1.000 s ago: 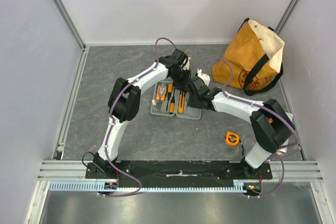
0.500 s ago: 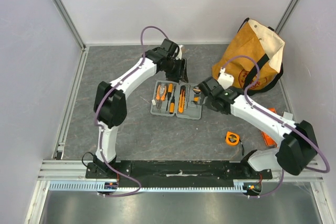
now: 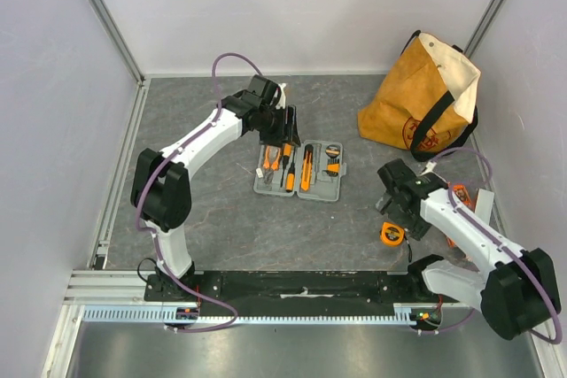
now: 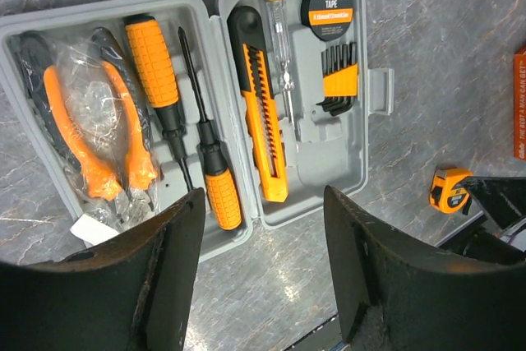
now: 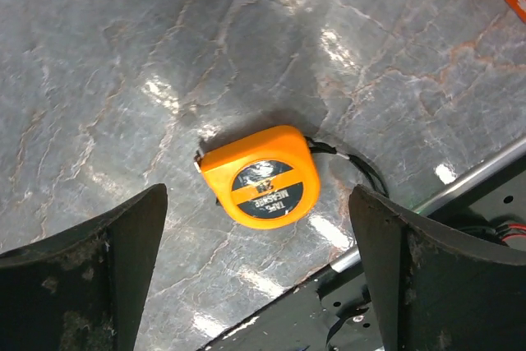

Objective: Pack the tool kit

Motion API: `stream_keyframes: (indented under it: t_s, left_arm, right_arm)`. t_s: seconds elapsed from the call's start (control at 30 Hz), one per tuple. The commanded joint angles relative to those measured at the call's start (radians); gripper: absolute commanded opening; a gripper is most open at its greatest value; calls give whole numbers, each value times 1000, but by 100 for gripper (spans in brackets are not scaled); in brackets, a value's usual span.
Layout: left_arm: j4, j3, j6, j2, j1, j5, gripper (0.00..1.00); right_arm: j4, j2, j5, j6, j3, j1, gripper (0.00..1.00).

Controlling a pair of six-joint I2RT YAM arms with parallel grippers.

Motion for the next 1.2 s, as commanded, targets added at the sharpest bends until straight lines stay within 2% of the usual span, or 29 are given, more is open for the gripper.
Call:
stream_keyframes:
  t_s: [0.0,0.27,0.57,0.93,1.17]
  left_arm:
    - [41,-12,-16,-37,0,19,66]
    - [41,-3,-12,-17,26,31,66]
    - [41,-7,-12,0,61,59,66]
    - [41,2,-16,9,84,83,66]
    - [41,-1,-18,6,88,88,65]
  right_arm:
    - [42,-45,-64,41,-32,-90,98]
    - [88,24,-179,116,-88,-190,98]
    - [150,86,-172,130,-109,-242,98]
    - [260,155,-86,-5,-109,-248,98]
    - [424,126,-101,-174,-105,-248,98]
